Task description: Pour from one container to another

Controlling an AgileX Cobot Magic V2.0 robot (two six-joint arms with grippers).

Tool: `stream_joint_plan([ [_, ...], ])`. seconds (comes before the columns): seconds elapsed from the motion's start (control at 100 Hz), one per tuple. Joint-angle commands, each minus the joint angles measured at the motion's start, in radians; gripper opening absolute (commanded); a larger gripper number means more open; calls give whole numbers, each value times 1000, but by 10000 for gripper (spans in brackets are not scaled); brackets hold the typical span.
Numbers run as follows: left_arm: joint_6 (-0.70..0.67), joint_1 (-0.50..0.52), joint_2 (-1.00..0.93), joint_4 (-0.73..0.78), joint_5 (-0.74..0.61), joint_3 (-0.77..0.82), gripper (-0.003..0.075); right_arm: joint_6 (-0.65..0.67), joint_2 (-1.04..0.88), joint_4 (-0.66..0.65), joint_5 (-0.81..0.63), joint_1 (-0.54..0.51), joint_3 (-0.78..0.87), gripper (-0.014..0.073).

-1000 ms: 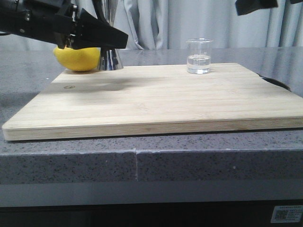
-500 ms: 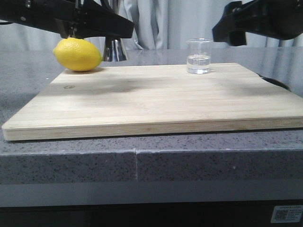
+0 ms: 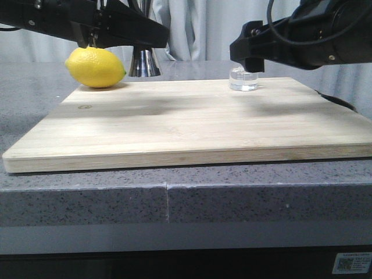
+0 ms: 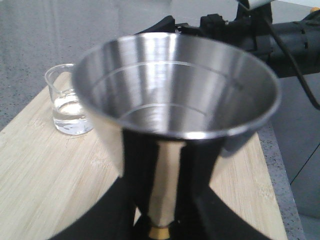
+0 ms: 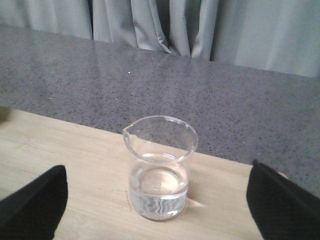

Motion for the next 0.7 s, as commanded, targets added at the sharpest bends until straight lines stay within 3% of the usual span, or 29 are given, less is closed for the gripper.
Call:
stream_joint_plan([
  [0.0, -15, -12, -57, -68, 102, -28, -2, 7, -10, 0, -128, 0, -21, 657],
  [0.69, -15, -12, -57, -68, 102, -28, -2, 44, 141, 0, -374, -2, -21, 657],
])
